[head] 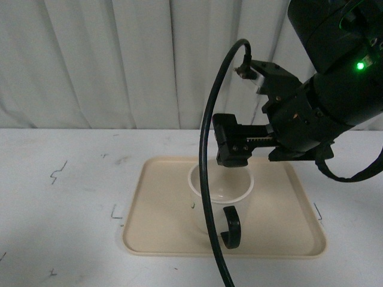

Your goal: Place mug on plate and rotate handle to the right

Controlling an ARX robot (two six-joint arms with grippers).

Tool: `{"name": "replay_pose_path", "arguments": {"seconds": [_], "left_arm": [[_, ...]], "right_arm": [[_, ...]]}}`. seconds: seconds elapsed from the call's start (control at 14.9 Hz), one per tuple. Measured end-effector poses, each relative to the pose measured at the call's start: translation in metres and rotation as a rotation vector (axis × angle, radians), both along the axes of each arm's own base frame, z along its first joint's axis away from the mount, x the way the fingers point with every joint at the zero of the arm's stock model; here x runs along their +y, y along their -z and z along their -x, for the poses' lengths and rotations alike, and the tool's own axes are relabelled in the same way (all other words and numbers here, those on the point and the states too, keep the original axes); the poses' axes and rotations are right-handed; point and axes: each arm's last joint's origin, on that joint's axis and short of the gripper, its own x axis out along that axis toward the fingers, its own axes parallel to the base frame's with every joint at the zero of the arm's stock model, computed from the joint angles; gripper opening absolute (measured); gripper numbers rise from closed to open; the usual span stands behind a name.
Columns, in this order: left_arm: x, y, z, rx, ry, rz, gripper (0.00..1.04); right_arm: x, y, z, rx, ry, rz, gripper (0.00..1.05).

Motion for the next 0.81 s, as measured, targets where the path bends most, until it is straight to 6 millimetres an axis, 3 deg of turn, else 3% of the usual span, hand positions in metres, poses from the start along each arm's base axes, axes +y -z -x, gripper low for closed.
{"name": "replay_pose_path", "arguments": {"seconds": [0.07, 0.27, 0.47, 0.61, 0.81], "left_arm": [[0.0, 0.0, 0.0, 0.0, 0.0, 0.0, 0.98], [0.0, 0.0, 0.0, 0.0, 0.0, 0.0, 0.98], [0.0, 0.0, 0.0, 0.0, 0.0, 0.0, 0.98], [0.0, 0.0, 0.0, 0.0, 0.0, 0.0, 0.98], [0.0, 0.0, 0.0, 0.0, 0.0, 0.0, 0.98]], "right_arm": [[-0.001, 0.026, -0.001, 0.038, 0.034, 0.029, 0.98], [-0.001, 0.039, -0.004, 0.041, 0.055, 0.046, 0.95], [-0.003, 0.051, -0.006, 0.063, 0.05, 0.065, 0.64], [-0.006, 0.054, -0.007, 0.076, 0.033, 0.089, 0.49], [-0.019, 0.041, -0.022, 0.017, -0.066, 0.165, 0.18]]}}
